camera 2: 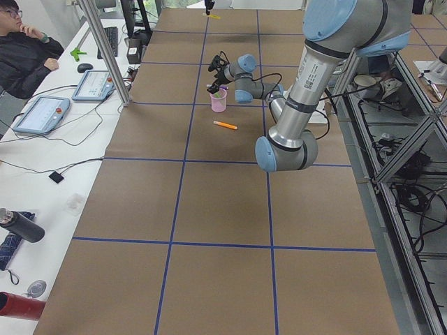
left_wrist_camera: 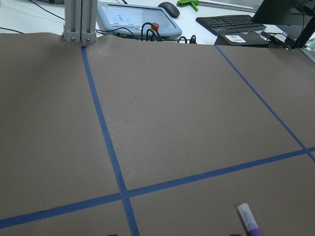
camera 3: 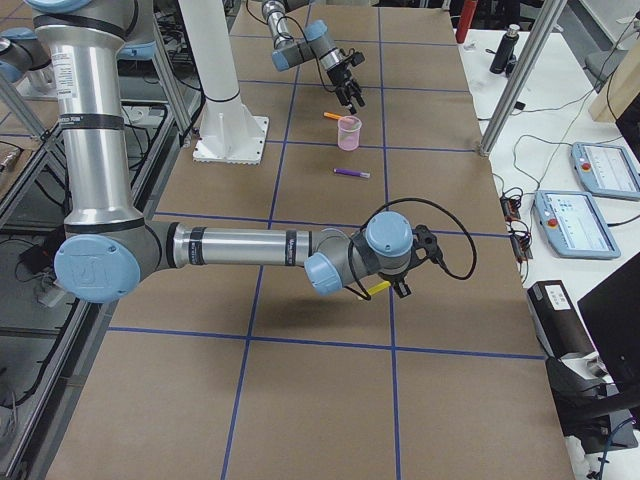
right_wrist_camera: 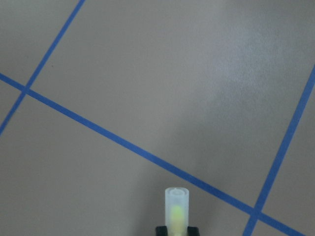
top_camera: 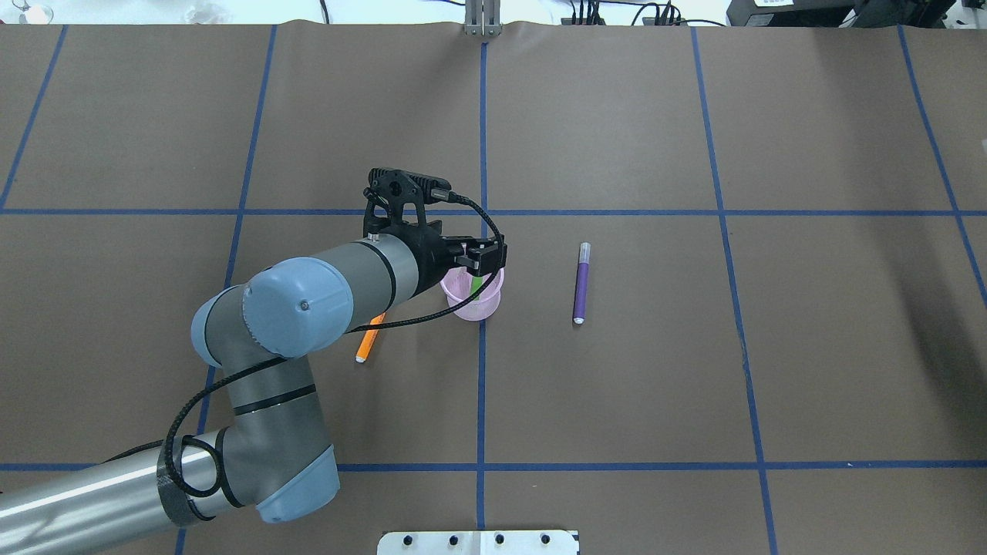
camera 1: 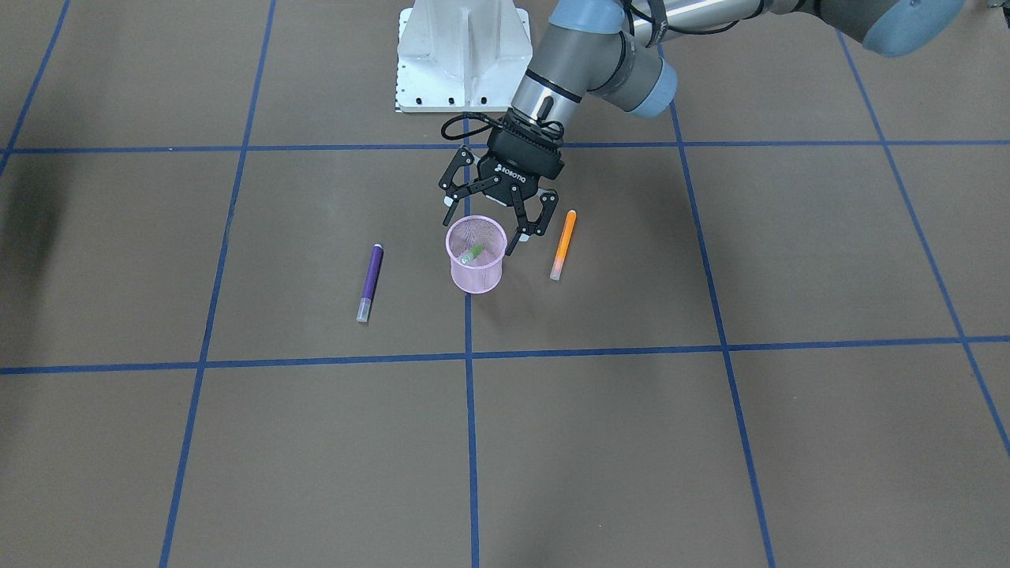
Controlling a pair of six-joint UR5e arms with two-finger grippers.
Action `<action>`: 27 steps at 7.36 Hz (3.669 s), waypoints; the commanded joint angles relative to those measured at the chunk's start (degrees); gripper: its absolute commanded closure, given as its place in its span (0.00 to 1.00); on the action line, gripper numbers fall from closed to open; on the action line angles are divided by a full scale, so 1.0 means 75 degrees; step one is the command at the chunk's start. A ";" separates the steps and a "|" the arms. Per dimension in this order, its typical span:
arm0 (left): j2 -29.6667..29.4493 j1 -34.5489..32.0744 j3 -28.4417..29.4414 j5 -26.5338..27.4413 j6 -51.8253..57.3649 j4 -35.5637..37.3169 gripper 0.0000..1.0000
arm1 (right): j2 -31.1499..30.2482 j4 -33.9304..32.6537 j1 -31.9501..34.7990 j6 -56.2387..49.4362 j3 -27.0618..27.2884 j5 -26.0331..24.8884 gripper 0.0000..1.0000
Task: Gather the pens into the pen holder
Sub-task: 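Release green marker, move left gripper to orange marker while right lifts yellow marker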
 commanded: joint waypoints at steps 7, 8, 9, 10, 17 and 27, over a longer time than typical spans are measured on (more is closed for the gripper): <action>0.0748 -0.2056 -0.0882 -0.4533 0.1297 0.3716 0.03 | 0.0812 0.2517 -0.1884 0.5705 0.1848 -0.1917 1.00; 0.0655 -0.2045 -0.0613 -0.4720 0.1321 0.3704 0.03 | 0.0859 0.3083 -0.2401 0.6505 0.1848 -0.2482 1.00; 0.0562 -0.1824 -0.0331 -0.4698 0.1809 0.3704 0.03 | 0.0860 0.3239 -0.2673 0.6617 0.1860 -0.2778 1.00; 0.0398 -0.1752 0.0008 -0.4675 0.2057 0.3681 0.03 | 0.0941 0.3241 -0.2839 0.6711 0.1918 -0.2839 1.00; 0.0033 -0.1306 0.0901 -0.4675 0.2071 0.3587 0.13 | 0.1293 0.3241 -0.4011 0.6923 0.2234 -0.4023 1.00; -0.0060 -0.0931 0.1007 -0.4663 0.1943 0.3657 0.44 | 0.1493 0.3241 -0.4516 0.6923 0.2305 -0.4363 1.00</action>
